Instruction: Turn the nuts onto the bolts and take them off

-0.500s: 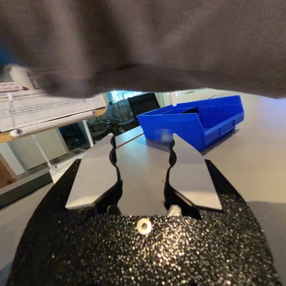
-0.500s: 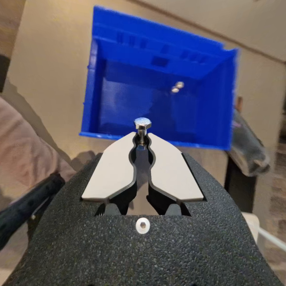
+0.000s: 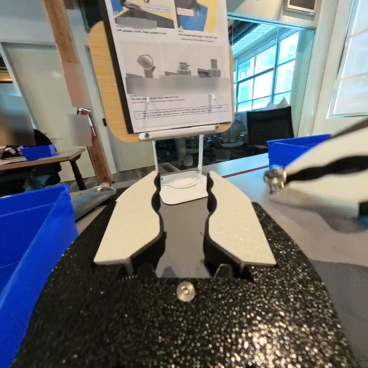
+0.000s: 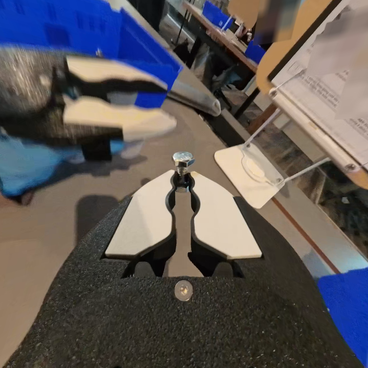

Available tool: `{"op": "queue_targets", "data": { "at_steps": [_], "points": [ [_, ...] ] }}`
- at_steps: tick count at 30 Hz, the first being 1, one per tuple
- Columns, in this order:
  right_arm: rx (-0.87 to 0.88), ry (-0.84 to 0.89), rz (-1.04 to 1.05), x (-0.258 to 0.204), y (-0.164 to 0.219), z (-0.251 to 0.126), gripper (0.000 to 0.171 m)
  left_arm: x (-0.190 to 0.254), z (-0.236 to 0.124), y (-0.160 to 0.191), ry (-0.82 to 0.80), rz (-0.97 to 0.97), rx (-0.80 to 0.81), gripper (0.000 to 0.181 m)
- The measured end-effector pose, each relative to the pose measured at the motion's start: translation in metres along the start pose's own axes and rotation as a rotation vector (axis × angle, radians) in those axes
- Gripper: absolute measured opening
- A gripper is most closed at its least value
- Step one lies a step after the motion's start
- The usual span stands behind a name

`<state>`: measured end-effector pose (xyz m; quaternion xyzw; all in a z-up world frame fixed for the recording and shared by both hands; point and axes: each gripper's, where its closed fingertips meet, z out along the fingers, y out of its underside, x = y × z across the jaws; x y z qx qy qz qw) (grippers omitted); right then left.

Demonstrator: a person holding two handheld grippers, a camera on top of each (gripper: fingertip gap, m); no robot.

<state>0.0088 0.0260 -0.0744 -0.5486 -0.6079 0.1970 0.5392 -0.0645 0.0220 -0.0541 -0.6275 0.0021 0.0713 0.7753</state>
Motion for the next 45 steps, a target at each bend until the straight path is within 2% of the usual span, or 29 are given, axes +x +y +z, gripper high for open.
{"op": "queue_targets", "data": {
  "at_steps": [4,10,13,22,25,29,33,36,39,43,45],
  "points": [
    [-0.028,0.054,-0.112,-0.014,0.035,0.009,0.009,-0.009,-0.004,-0.004,0.038,-0.006,0.002,0.038],
    [-0.107,-0.066,-0.363,-0.04,0.061,0.018,0.009,-0.012,-0.006,0.006,0.138,-0.013,-0.06,0.033],
    [-0.155,-0.064,-0.484,-0.046,0.068,0.022,0.01,-0.007,-0.006,0.013,0.209,-0.055,-0.118,0.03],
    [-0.194,-0.108,-0.537,-0.051,0.075,0.024,0.01,0.007,-0.009,0.013,0.33,-0.077,-0.189,0.029],
    [-0.142,-0.039,-0.561,-0.042,0.066,0.021,0.01,0.026,-0.015,0.015,0.488,-0.117,-0.261,0.026],
    [-0.033,0.166,-0.705,-0.023,0.042,0.011,0.009,0.054,-0.028,0.019,0.697,-0.18,-0.371,0.037],
    [-0.006,0.298,-0.847,-0.018,0.031,0.005,0.009,0.074,-0.04,0.024,0.804,-0.093,-0.41,0.042],
    [0.003,0.354,-0.913,-0.018,0.025,0.004,0.01,0.085,-0.045,0.03,0.834,-0.009,-0.437,0.042],
    [0.008,0.374,-0.951,-0.02,0.023,0.004,0.009,0.089,-0.044,0.036,0.813,0.039,-0.448,0.035],
    [0.016,0.395,-0.978,-0.021,0.021,0.004,0.009,0.089,-0.043,0.037,0.806,0.016,-0.441,0.03],
    [0.021,0.401,-0.989,-0.021,0.021,0.003,0.009,0.087,-0.042,0.037,0.805,-0.015,-0.442,0.018]
  ]
}}
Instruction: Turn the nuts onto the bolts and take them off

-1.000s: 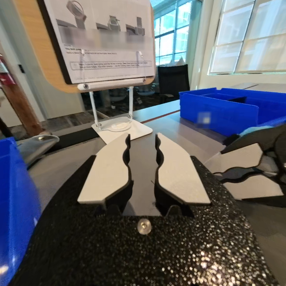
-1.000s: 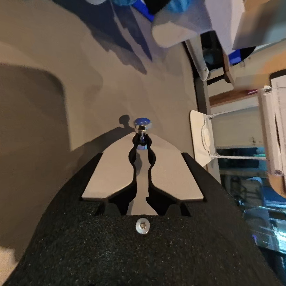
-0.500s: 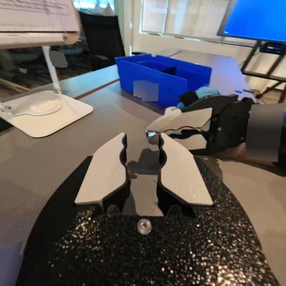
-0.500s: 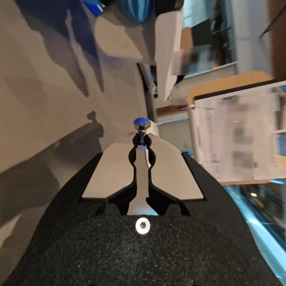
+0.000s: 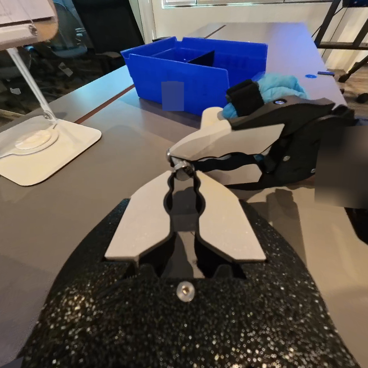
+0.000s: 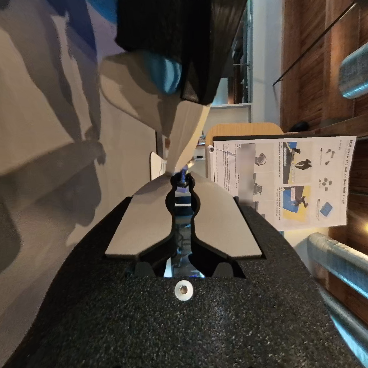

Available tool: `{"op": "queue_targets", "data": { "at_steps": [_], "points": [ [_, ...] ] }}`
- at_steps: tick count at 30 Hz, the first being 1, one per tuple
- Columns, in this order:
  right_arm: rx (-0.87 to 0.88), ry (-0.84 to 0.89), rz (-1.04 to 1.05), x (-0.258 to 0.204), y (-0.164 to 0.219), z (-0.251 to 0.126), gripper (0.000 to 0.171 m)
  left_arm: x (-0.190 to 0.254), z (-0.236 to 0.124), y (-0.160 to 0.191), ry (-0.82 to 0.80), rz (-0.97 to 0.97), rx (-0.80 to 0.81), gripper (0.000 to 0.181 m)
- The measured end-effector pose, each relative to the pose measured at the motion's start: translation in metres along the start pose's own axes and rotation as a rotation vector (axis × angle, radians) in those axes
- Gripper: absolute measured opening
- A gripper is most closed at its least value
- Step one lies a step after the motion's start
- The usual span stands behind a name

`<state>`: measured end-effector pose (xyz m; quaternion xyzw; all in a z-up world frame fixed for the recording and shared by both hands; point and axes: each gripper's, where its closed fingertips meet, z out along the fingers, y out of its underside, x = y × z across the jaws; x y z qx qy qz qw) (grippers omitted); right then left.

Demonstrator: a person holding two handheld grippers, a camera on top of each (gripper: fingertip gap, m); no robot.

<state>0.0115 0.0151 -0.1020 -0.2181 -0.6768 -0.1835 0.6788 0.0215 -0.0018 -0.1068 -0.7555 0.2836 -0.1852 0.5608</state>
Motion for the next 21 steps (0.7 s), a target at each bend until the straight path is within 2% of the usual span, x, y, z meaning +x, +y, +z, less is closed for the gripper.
{"op": "queue_targets", "data": {
  "at_steps": [7,9,11,15,21],
  "points": [
    [-0.011,0.055,-0.045,0.0068,-0.0007,-0.001,0.01,0.0,-0.002,-0.006,0.007,0.002,0.066,0.018],
    [-0.019,0.06,-0.062,0.0071,-0.0006,-0.0013,0.009,0.0023,-0.0018,-0.008,0.011,0.003,0.073,0.025],
    [-0.023,0.065,-0.086,0.006,-0.0007,-0.0011,0.01,0.0006,-0.0018,-0.0075,0.003,-0.013,0.06,0.019],
    [-0.025,0.072,-0.103,0.0061,-0.0012,-0.0007,0.01,0.0001,-0.0022,-0.0062,0.009,-0.017,0.05,0.018],
    [0.012,0.008,0.069,0.0042,0.0008,0.0005,0.012,-0.005,-0.0021,-0.0067,-0.024,0.039,0.078,0.018]
  ]
}}
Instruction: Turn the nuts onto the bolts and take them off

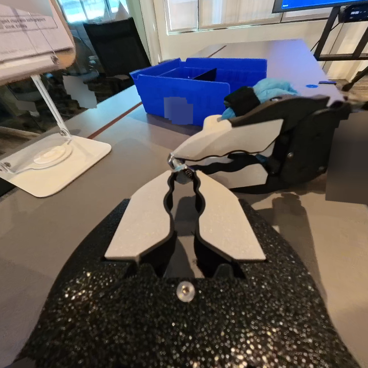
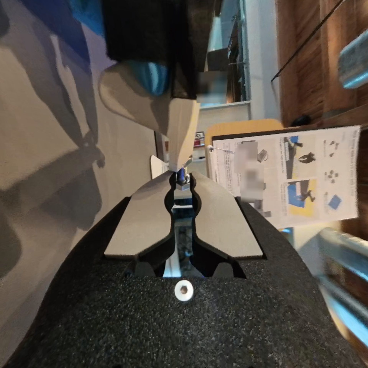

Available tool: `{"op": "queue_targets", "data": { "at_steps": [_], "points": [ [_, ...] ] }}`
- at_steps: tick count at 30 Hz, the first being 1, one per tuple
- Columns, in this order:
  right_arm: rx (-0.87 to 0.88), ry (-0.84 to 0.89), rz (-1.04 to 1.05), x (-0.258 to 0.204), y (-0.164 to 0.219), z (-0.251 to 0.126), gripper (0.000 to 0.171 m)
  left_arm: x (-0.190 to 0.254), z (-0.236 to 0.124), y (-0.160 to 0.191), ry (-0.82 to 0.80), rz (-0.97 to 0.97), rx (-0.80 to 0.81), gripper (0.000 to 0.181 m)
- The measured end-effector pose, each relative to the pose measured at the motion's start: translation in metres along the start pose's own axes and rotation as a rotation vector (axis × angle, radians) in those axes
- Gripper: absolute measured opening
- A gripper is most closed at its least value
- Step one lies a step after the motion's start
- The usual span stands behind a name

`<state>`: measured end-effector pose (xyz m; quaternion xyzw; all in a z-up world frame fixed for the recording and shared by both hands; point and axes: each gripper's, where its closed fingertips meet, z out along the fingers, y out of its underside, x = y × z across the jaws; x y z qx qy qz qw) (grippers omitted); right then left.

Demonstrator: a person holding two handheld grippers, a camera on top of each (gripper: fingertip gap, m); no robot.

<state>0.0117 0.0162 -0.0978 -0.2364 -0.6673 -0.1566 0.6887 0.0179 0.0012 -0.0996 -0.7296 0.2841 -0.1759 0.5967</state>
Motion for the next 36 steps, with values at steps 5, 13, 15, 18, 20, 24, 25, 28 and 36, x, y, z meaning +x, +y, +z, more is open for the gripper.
{"op": "queue_targets", "data": {
  "at_steps": [5,13,15,18,20,24,25,28,36],
  "points": [
    [-0.015,-0.013,0.189,0.008,0.008,0.0,0.022,-0.011,-0.001,-0.002,-0.099,0.117,0.06,0.017],
    [0.212,-0.205,0.992,0.032,-0.002,-0.009,0.017,-0.004,-0.017,-0.034,-0.14,0.316,0.311,0.017],
    [0.339,-0.248,1.221,0.049,-0.007,-0.015,0.021,-0.002,-0.02,-0.038,-0.131,0.318,0.335,0.017],
    [0.505,-0.386,1.565,0.062,-0.012,-0.022,0.03,0.008,-0.024,-0.047,-0.082,0.322,0.398,0.017],
    [0.589,-0.504,1.749,0.066,-0.016,-0.025,0.032,0.016,-0.025,-0.052,-0.037,0.326,0.429,0.017],
    [0.689,-0.766,1.956,0.064,-0.026,-0.031,0.026,0.026,-0.026,-0.055,0.013,0.337,0.448,0.017],
    [0.697,-0.8,1.975,0.062,-0.028,-0.032,0.022,0.026,-0.026,-0.055,0.017,0.334,0.452,0.017],
    [0.703,-0.852,2.012,0.061,-0.028,-0.032,0.018,0.027,-0.026,-0.055,0.024,0.332,0.444,0.017],
    [0.494,-0.542,1.668,0.058,-0.01,-0.025,0.018,0.011,-0.014,-0.043,-0.045,0.178,0.26,0.057]
  ]
}}
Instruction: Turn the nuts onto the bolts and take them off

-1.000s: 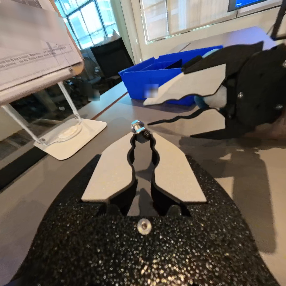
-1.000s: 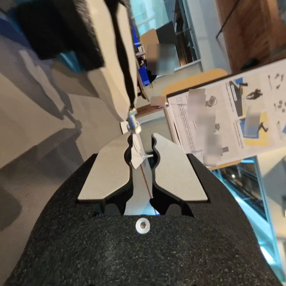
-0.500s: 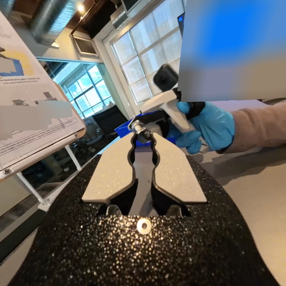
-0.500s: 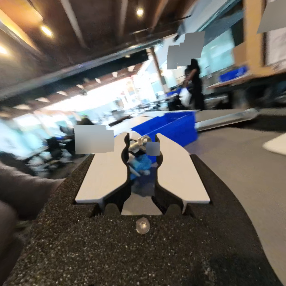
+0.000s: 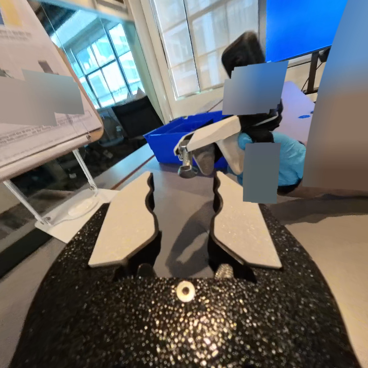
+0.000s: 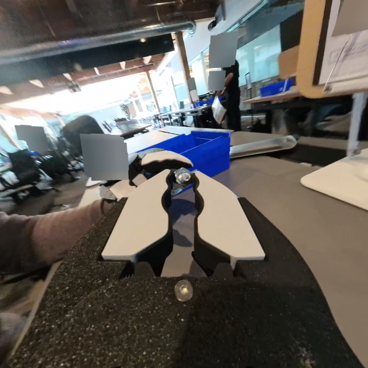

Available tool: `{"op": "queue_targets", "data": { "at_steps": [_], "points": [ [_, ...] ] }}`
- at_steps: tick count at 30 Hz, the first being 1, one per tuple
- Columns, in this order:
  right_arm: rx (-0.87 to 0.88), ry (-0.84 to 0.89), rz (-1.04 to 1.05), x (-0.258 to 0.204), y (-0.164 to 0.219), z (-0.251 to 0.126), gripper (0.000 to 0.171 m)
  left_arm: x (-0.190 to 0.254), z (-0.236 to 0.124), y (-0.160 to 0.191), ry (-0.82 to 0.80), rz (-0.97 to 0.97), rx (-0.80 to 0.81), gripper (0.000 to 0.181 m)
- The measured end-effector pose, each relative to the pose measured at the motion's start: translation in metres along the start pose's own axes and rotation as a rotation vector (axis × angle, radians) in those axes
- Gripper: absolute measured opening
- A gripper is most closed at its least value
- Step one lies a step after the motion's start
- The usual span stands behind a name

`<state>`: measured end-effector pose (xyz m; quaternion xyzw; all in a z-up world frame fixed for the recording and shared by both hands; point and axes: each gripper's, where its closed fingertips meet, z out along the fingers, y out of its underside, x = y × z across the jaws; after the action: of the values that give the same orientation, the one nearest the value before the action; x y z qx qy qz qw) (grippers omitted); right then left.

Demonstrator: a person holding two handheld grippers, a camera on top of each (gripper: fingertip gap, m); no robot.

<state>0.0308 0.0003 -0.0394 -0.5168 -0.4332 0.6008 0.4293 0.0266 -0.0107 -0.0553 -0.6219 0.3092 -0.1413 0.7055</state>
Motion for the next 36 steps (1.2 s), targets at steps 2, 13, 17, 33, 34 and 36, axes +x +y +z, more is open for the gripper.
{"op": "queue_targets", "data": {
  "at_steps": [2,13,17,33,34,36],
  "points": [
    [-0.013,0.03,-0.094,-0.002,-0.001,0.0,0.018,0.003,0.002,0.004,0.012,-0.024,-0.036,0.052],
    [-0.085,0.111,-0.428,-0.012,0.01,0.009,0.018,0.002,0.005,0.018,-0.031,0.055,-0.114,0.02],
    [-0.002,0.09,-0.351,-0.012,0.004,0.009,0.026,-0.004,0.005,0.017,-0.082,0.078,-0.096,0.019],
    [0.088,0.052,-0.214,-0.012,-0.009,0.004,0.023,-0.013,-0.001,0.0,-0.144,0.074,0.006,0.019],
    [0.094,0.074,-0.202,-0.006,-0.01,0.0,0.022,-0.014,-0.003,-0.002,-0.146,0.07,0.019,0.019],
    [0.108,0.104,-0.172,0.004,-0.014,-0.007,0.022,-0.017,-0.005,-0.004,-0.151,0.06,0.031,0.019]
  ]
}}
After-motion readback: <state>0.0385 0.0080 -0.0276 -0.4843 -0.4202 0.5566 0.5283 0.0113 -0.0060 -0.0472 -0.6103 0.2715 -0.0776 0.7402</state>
